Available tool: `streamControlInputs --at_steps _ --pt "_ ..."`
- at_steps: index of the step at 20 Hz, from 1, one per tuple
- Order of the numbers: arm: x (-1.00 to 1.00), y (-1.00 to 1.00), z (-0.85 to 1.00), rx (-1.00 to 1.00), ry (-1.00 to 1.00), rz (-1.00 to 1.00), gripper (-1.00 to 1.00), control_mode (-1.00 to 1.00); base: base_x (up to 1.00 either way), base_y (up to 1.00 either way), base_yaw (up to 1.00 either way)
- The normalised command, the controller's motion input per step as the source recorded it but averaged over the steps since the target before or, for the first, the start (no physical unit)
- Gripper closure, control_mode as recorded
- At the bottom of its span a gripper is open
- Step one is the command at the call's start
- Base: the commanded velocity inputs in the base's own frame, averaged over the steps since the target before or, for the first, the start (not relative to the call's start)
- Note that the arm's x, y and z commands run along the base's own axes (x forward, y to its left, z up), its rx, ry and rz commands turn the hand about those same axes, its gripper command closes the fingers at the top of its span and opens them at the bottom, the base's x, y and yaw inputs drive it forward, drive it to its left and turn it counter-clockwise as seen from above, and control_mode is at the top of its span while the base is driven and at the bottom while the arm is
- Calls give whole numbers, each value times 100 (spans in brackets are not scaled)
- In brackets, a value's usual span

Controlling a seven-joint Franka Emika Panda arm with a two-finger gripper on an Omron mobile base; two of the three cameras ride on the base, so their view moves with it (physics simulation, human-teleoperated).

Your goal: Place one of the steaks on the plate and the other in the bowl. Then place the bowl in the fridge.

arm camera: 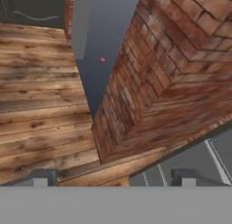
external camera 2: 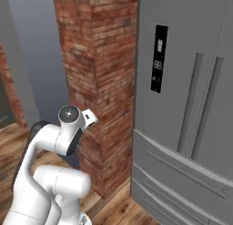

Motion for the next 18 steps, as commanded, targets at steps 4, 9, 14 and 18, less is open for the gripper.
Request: streamControlInputs --at_steps 4,9,14,18 --pt "0 0 0 0 0 0 -100 100 46 -64 -61" --pt "0 0 0 0 0 0 -100 100 39 -64 -63" --pt "0 0 0 0 0 0 -100 100 14 -57 -62" --pt "0 0 0 0 0 0 -100 100 13 -22 -49"
